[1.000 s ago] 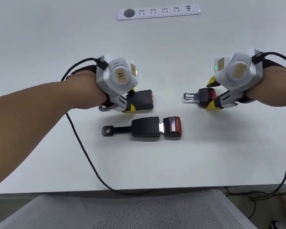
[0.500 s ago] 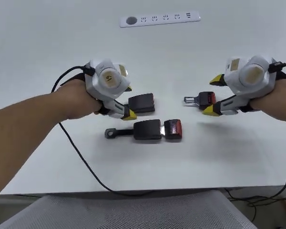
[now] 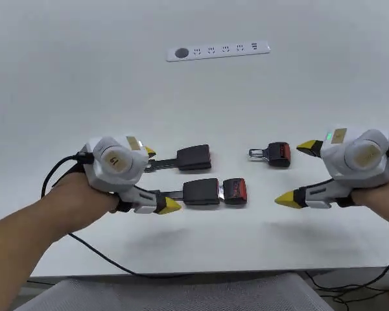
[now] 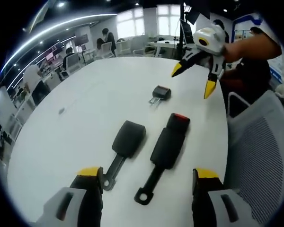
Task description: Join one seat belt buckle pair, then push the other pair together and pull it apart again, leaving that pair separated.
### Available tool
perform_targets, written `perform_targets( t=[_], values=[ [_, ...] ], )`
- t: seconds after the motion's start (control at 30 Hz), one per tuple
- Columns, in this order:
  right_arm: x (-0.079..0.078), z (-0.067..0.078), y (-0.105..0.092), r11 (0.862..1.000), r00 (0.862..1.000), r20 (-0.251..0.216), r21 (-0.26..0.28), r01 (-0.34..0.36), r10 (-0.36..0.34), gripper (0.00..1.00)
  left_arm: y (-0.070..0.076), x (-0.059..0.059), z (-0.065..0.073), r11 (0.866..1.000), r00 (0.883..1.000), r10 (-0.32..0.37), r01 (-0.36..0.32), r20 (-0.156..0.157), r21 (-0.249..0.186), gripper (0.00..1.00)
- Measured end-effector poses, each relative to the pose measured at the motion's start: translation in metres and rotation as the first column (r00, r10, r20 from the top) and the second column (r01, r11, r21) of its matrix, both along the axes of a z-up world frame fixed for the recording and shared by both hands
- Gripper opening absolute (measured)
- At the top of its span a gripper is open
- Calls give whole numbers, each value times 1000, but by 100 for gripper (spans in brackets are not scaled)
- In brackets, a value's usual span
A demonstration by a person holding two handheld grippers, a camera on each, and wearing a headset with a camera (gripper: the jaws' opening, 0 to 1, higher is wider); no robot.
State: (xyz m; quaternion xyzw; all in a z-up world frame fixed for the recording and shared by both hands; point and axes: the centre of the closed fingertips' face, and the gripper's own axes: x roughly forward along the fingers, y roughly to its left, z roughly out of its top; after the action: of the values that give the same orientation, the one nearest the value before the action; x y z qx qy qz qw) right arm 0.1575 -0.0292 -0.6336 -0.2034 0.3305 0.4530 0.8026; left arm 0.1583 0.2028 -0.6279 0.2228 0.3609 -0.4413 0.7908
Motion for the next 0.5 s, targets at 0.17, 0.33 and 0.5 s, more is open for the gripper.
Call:
perform_targets(
  t=[0.17,0.33,0.5],
  values=[
    [-8,0,-10,999,999,-15,20,34,-34,78,17,-8,-2,996,997,81,-82,-20,-42,82],
    [-13,-2,-17,997,997,-35,38,68,-67,85,33,-20,-6,991,992,119,-121,-38,-51,87],
    [-17,10,-13,992,994,-35,72,105,-103,91,50,-21,-5,976,979,201,-203,-40,-74,96]
  ],
)
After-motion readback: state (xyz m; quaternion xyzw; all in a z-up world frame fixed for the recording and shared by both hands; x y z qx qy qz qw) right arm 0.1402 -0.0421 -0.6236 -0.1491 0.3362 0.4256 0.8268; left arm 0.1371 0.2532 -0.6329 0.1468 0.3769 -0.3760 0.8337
